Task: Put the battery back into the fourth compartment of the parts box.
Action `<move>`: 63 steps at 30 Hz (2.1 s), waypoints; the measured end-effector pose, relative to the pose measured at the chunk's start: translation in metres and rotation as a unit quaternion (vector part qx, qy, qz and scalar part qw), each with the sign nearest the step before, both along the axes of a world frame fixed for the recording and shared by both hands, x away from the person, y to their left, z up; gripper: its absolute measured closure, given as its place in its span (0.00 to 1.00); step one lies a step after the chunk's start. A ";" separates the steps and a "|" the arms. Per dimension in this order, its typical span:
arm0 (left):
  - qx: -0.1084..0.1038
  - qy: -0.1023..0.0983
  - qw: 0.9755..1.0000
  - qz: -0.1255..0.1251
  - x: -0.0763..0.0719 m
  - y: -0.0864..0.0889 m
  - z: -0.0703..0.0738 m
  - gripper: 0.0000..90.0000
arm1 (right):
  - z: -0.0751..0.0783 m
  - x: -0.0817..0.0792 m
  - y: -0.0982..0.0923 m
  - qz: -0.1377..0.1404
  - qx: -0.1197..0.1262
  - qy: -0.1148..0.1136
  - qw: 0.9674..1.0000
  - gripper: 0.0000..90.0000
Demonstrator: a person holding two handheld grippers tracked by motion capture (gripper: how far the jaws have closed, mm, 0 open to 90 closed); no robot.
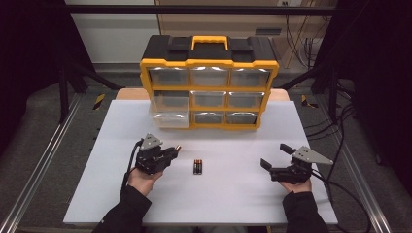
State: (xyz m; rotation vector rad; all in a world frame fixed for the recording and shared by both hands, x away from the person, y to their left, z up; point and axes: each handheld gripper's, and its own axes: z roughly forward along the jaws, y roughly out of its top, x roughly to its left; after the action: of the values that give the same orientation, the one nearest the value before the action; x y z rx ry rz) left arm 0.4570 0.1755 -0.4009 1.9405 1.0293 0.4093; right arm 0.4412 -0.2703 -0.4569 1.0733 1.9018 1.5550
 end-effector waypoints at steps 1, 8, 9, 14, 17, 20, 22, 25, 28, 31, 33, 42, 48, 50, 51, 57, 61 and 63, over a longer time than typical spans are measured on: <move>-0.004 -0.003 1.000 -0.001 -0.001 0.001 0.003 0.84 | 0.000 0.000 0.000 0.000 0.000 0.000 1.000 0.00; -0.018 -0.024 0.999 -0.013 -0.006 0.007 0.025 0.84 | -0.001 0.001 0.000 -0.001 -0.005 -0.002 1.000 0.00; -0.018 -0.024 0.999 -0.013 -0.006 0.007 0.025 0.84 | -0.001 0.001 0.000 -0.001 -0.005 -0.002 1.000 0.00; -0.021 -0.039 0.999 -0.018 -0.007 0.013 0.041 0.84 | -0.001 0.001 0.000 -0.001 -0.007 -0.001 1.000 0.00; -0.031 -0.049 0.998 -0.018 -0.007 0.017 0.050 0.84 | -0.001 0.001 0.000 -0.002 -0.005 -0.001 1.000 0.00; -0.036 -0.059 0.997 -0.019 -0.007 0.020 0.059 0.84 | -0.001 0.001 0.000 -0.001 -0.008 -0.002 1.000 0.00; -0.038 -0.067 0.997 -0.016 -0.004 0.022 0.070 0.84 | -0.001 0.001 0.001 0.000 -0.008 -0.001 1.000 0.00; -0.041 -0.075 0.996 -0.015 0.000 0.024 0.079 0.84 | -0.001 0.000 0.001 0.000 -0.006 0.000 1.000 0.00; -0.046 -0.077 0.996 -0.014 0.003 0.025 0.085 0.84 | -0.001 0.000 0.000 -0.001 -0.007 0.000 1.000 0.00; -0.043 -0.087 0.995 -0.010 0.011 0.026 0.099 0.84 | -0.001 0.001 0.001 0.000 -0.008 0.001 1.000 0.00; -0.043 -0.089 0.995 -0.007 0.016 0.026 0.104 0.84 | -0.001 0.001 0.001 0.000 -0.008 0.000 1.000 0.00; -0.042 -0.082 0.996 0.001 0.038 0.025 0.114 0.84 | -0.001 0.001 0.001 0.000 -0.008 -0.001 1.000 0.00; -0.032 -0.081 0.996 0.007 0.054 0.019 0.116 0.84 | -0.001 0.001 0.001 0.000 -0.008 -0.001 1.000 0.00; -0.026 -0.082 0.996 0.008 0.059 0.018 0.116 0.84 | -0.001 0.001 0.000 0.000 -0.008 -0.001 1.000 0.00; -0.022 -0.078 0.997 0.012 0.066 0.017 0.114 0.84 | -0.001 0.001 0.001 0.000 -0.008 0.000 1.000 0.00; 0.003 -0.063 0.998 0.026 0.082 0.016 0.104 0.84 | -0.001 0.001 0.000 0.000 -0.008 0.000 1.000 0.00; 0.012 -0.052 0.998 0.032 0.089 0.017 0.096 0.84 | -0.001 0.001 0.001 0.001 -0.008 0.000 1.000 0.00; 0.015 -0.049 0.998 0.033 0.090 0.017 0.094 0.84 | -0.001 0.001 0.001 0.001 -0.009 0.000 1.000 0.00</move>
State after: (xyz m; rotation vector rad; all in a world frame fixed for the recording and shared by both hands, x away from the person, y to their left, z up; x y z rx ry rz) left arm 0.5471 0.1928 -0.3070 1.8963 1.0313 0.5555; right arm 0.4422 -0.2695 -0.4580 1.0651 1.9136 1.5361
